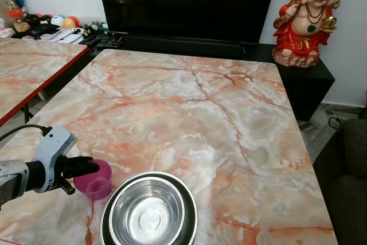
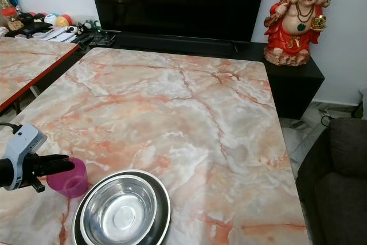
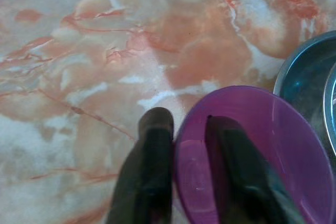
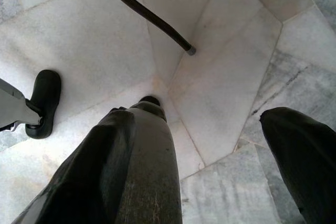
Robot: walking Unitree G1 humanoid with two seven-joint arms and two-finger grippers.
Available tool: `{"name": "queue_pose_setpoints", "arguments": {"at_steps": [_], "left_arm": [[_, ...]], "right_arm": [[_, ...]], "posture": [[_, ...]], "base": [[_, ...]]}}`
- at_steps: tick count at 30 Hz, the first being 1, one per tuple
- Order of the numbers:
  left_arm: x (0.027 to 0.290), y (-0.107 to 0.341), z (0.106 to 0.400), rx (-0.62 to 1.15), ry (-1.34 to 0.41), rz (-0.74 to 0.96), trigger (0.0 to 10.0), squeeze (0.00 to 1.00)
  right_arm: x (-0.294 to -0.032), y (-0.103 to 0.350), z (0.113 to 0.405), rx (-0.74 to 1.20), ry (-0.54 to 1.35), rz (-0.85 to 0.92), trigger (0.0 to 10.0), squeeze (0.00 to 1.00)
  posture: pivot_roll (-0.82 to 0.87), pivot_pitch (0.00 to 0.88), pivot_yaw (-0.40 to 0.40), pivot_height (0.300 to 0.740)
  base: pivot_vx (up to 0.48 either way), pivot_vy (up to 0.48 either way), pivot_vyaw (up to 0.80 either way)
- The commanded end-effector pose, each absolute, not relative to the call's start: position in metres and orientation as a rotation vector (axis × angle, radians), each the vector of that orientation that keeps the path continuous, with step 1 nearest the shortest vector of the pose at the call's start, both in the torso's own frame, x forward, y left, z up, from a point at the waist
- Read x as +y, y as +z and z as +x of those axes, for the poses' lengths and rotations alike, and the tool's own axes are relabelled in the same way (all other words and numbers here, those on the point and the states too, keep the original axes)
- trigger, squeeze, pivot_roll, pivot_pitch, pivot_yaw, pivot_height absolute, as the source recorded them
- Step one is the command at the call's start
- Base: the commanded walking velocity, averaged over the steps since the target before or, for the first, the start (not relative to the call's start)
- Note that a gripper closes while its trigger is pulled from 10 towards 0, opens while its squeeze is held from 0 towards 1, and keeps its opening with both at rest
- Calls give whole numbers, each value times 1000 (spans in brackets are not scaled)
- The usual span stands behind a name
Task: Setting the table
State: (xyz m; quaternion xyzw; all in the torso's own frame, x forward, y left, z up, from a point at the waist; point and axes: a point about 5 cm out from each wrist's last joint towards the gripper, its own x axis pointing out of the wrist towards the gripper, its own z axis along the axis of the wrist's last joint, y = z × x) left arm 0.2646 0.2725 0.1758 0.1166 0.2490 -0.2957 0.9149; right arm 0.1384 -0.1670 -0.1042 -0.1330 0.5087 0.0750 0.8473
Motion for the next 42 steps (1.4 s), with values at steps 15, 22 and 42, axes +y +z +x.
{"name": "queue_pose_setpoints", "arguments": {"at_steps": [15,22,42], "left_arm": [[276,167,264,532,-573,243,10000,643],[275,167,264,529,-569,242,10000,639],[276,178,267,484,-560,285,10000,0]], "right_arm": [[-172,-109,123,1136,170,-296,10000,0],[-174,-109,123,1137,168,-300,10000,0],[-177,-108,126,1136,170,-303,10000,0]], "posture": [[34,71,8,740],[34,71,5,740],[38,68,1,740]], "base": [[0,0,0],[0,0,0],[0,0,0]]}}
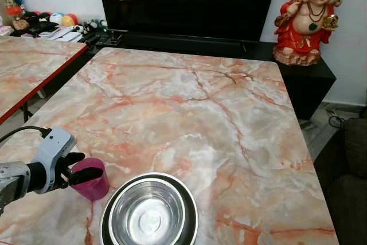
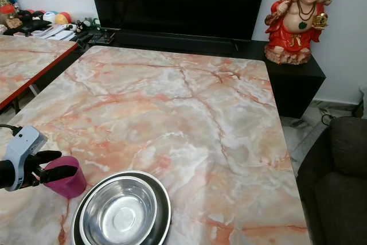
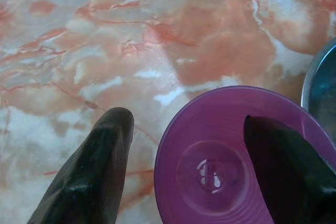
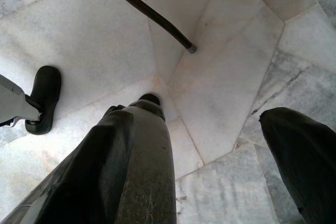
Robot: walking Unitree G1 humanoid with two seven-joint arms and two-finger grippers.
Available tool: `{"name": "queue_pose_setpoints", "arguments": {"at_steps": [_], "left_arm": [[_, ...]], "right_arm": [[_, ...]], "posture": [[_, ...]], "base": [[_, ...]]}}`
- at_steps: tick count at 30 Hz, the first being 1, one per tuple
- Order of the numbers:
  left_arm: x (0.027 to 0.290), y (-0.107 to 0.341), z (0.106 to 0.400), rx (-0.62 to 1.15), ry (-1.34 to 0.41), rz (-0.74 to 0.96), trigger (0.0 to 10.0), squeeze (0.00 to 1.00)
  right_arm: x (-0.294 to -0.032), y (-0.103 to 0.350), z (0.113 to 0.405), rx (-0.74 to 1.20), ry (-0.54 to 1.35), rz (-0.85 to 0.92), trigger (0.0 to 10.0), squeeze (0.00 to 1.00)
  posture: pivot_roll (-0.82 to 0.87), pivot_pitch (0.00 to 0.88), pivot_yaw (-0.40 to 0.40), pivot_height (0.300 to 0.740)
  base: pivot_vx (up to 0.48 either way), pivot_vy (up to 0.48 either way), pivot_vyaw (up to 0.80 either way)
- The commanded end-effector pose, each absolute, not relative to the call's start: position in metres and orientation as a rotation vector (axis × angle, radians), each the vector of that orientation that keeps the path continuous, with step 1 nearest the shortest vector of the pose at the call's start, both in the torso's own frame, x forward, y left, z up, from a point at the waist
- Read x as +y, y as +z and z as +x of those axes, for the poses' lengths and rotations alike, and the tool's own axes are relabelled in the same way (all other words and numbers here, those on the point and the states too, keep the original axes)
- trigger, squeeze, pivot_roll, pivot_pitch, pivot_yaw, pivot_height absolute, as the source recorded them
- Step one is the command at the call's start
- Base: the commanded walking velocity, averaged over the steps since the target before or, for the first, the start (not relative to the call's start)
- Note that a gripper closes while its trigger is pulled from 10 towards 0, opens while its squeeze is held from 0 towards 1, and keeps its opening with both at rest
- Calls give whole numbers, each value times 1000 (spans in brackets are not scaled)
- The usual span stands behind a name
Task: Setting the table
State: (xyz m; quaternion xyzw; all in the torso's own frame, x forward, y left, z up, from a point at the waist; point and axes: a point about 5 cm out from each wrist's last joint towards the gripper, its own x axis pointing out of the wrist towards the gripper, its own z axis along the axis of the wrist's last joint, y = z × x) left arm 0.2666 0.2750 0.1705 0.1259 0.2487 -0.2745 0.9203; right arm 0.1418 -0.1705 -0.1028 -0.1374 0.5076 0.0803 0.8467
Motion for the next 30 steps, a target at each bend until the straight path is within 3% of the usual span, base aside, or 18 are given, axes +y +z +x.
{"name": "queue_pose_setpoints", "arguments": {"at_steps": [1,22,30], "left_arm": [[276,178,267,483,-562,287,10000,0],[284,195,265,425,-543,346,10000,0],[296,210,277,287,-401,341,10000,0]], "right_arm": [[-177,-108,126,1137,170,-302,10000,0],[-162,-108,131,1126,189,-298,10000,0],[-159,-105,139,1110,193,-298,10000,0]], "posture": [[40,67,0,740],[50,65,-3,740],[49,65,-4,740]], "base": [[0,0,0],[0,0,0],[0,0,0]]}}
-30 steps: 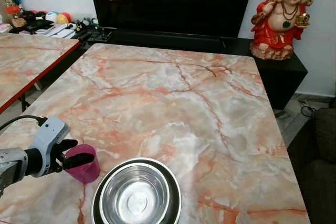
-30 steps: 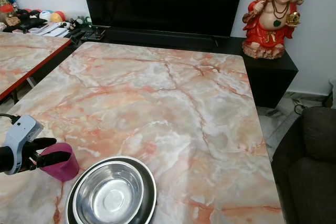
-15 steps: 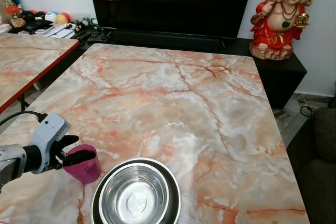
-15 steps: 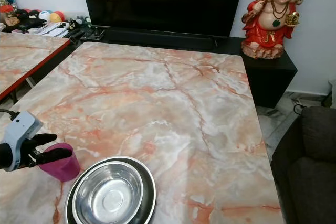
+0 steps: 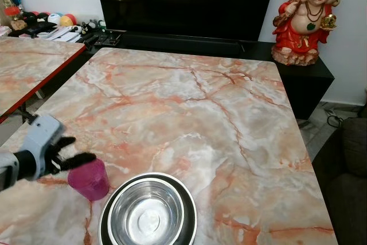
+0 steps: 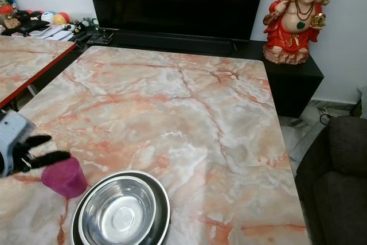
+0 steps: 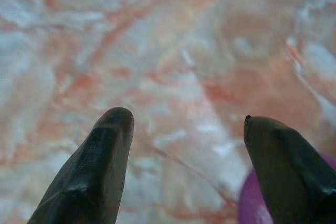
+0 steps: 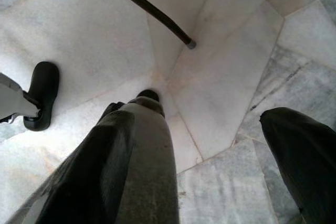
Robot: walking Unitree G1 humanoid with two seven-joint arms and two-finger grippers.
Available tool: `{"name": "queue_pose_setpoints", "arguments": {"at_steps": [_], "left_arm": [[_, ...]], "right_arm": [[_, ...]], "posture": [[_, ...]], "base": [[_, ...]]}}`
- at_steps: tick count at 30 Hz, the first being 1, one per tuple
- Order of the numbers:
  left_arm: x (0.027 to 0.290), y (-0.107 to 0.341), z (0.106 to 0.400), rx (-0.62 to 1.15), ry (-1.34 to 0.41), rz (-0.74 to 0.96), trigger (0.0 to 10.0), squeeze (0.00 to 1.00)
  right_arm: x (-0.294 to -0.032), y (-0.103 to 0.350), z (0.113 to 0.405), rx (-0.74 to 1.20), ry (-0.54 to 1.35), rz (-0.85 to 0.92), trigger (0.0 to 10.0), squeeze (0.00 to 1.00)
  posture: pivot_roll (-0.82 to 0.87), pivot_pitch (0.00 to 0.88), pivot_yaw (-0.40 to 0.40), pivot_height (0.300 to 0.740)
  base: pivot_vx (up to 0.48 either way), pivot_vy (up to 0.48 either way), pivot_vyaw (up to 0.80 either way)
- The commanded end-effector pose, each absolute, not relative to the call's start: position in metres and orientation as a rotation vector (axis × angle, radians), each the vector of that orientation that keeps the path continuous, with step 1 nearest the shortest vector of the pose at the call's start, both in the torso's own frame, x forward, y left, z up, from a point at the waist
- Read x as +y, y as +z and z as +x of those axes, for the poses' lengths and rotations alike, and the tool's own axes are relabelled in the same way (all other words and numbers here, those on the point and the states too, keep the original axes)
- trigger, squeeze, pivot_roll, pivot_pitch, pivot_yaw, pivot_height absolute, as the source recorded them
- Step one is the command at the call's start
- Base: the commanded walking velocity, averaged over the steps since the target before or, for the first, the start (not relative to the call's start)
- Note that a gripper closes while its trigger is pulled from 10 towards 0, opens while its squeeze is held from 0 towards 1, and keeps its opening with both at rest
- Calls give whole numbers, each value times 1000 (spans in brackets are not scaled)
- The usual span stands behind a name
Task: Setting the table
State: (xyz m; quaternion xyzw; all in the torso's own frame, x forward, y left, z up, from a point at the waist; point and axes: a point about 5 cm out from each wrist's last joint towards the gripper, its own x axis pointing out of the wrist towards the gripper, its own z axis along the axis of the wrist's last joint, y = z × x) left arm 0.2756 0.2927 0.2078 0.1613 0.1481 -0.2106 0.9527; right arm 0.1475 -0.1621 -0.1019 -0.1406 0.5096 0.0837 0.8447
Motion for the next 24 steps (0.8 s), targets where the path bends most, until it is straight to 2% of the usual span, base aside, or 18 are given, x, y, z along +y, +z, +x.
{"name": "queue_pose_setpoints", "arguments": {"at_steps": [1,6,7,9,14,20,24], "left_arm": [[293,214,277,246,-409,320,10000,0],[280,241,288,-27,-326,185,10000,0],[276,243,294,-88,-244,185,10000,0],[272,243,298,-128,-186,208,10000,0],[256,214,305,-217,127,82,10000,0],[237,206,300,-276,173,160,10000,0],[238,212,302,-319,162,177,10000,0]], "right_arm": [[-159,-105,141,1107,193,-298,10000,0],[-159,-103,145,1100,192,-296,10000,0],[-160,-103,145,1100,192,-296,10000,0],[-160,-103,146,1099,192,-297,10000,0],[-159,-102,147,1097,187,-289,10000,0],[-159,-103,147,1101,180,-285,10000,0],[-159,-103,147,1105,175,-285,10000,0]], "posture": [[49,65,-3,740],[51,66,-4,740],[54,65,-3,740],[52,66,-4,740],[31,64,10,740],[22,67,14,740],[26,63,17,740]], "base": [[0,0,0],[0,0,0],[0,0,0],[0,0,0],[0,0,0],[0,0,0],[0,0,0]]}}
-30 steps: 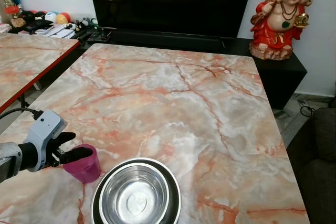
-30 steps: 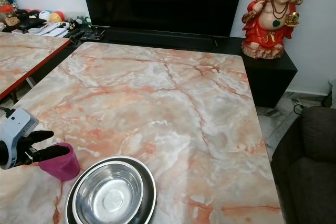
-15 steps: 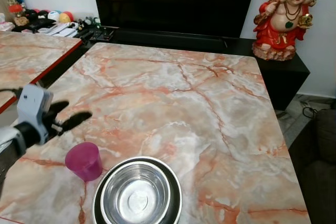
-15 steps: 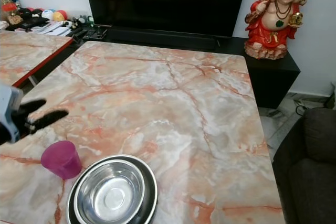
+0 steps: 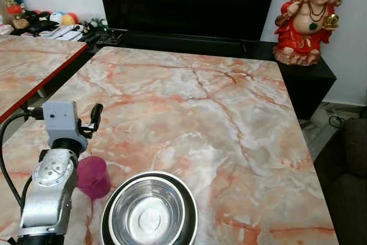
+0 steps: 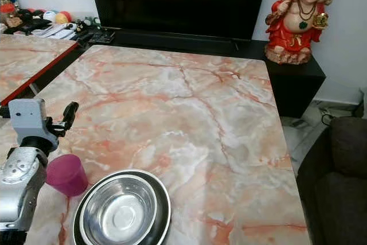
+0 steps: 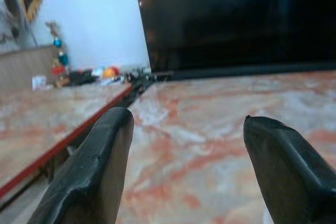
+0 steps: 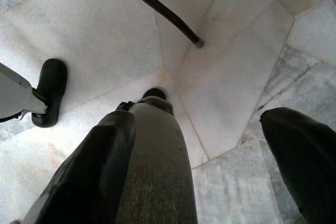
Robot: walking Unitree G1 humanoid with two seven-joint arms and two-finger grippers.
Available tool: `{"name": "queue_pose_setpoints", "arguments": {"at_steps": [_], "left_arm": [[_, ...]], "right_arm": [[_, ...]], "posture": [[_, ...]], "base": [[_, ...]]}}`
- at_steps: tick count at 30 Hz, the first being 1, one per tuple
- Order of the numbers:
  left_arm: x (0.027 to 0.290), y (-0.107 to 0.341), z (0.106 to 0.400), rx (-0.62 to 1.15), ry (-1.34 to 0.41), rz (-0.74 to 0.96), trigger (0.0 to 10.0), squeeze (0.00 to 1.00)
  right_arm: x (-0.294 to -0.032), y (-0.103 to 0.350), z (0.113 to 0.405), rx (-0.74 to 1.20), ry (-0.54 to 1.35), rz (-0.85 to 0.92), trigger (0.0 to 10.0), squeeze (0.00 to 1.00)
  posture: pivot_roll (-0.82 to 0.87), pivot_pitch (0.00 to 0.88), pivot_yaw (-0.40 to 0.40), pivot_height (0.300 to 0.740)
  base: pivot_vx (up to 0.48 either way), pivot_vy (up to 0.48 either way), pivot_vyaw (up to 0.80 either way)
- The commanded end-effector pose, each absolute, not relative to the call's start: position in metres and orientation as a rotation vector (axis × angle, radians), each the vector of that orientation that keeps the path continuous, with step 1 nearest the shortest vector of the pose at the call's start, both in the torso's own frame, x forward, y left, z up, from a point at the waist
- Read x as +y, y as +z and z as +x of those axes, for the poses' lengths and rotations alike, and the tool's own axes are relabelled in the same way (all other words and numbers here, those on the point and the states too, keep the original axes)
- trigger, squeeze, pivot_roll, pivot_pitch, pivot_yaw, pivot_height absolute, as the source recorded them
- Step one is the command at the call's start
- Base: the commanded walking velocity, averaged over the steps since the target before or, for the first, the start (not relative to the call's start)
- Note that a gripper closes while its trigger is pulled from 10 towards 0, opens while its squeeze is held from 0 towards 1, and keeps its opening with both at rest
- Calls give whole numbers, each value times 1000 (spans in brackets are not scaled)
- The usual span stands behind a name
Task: Setting the table
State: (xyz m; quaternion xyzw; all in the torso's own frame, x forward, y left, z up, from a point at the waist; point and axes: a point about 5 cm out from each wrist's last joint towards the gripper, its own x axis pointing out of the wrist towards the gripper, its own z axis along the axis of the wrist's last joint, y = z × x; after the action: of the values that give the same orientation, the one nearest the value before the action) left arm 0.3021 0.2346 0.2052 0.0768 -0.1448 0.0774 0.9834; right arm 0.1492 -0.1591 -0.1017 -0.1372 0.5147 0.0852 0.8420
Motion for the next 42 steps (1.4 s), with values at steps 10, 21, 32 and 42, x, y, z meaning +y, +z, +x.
{"name": "queue_pose_setpoints", "arguments": {"at_steps": [10,21,32,42], "left_arm": [[249,213,303,-348,200,169,10000,0],[253,214,309,-348,208,173,10000,0],[251,215,309,-354,212,176,10000,0],[256,216,309,-360,233,178,10000,0]], "right_arm": [[-170,-112,112,1133,162,-267,10000,0],[-187,-117,84,1201,195,-311,10000,0],[-182,-116,91,1197,209,-315,10000,0],[-172,-114,104,1167,205,-295,10000,0]], "posture": [[28,50,23,740],[32,41,24,740],[33,53,16,740],[39,55,7,740]], "base": [[0,0,0],[0,446,0],[0,480,533],[0,480,0]]}}
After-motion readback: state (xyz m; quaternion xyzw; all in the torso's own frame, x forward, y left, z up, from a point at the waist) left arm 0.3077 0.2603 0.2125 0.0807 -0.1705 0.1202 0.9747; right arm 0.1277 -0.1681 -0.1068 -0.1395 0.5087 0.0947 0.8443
